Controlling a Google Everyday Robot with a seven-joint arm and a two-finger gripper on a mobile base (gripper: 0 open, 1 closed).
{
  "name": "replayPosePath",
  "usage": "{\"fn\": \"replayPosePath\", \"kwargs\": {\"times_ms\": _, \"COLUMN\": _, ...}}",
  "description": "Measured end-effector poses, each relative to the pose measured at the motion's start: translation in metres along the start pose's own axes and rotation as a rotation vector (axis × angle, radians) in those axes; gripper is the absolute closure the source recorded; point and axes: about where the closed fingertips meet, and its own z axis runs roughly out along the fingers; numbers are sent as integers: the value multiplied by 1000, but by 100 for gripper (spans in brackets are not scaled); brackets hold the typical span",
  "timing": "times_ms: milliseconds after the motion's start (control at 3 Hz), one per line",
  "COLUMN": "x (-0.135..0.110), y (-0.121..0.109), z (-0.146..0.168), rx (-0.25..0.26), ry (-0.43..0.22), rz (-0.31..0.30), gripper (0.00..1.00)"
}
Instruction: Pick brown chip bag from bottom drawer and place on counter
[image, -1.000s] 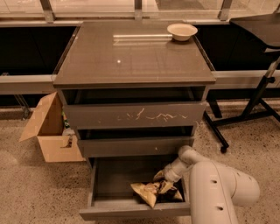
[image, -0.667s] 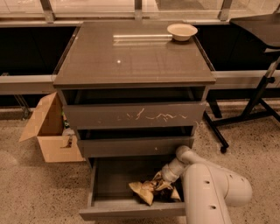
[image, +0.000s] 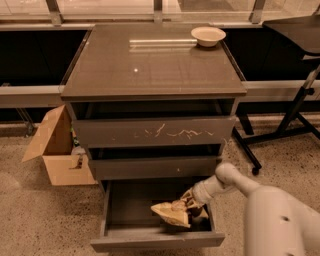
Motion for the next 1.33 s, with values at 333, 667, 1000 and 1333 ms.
{"fn": "replayPosePath", "kwargs": {"times_ms": 333, "x": -44, "y": -6, "z": -77, "rx": 142, "ry": 40, "rz": -65, "gripper": 100}}
{"fn": "replayPosePath", "kwargs": {"times_ms": 667, "x": -106, "y": 11, "z": -132, "rx": 208, "ry": 95, "rz": -105, "gripper": 100}}
{"fn": "replayPosePath", "kwargs": {"times_ms": 1000, "x": -112, "y": 27, "z": -116, "rx": 163, "ry": 79, "rz": -106, "gripper": 100}}
{"fn": "replayPosePath", "kwargs": {"times_ms": 1333, "x": -112, "y": 25, "z": -117, "rx": 166, "ry": 80, "rz": -106, "gripper": 100}}
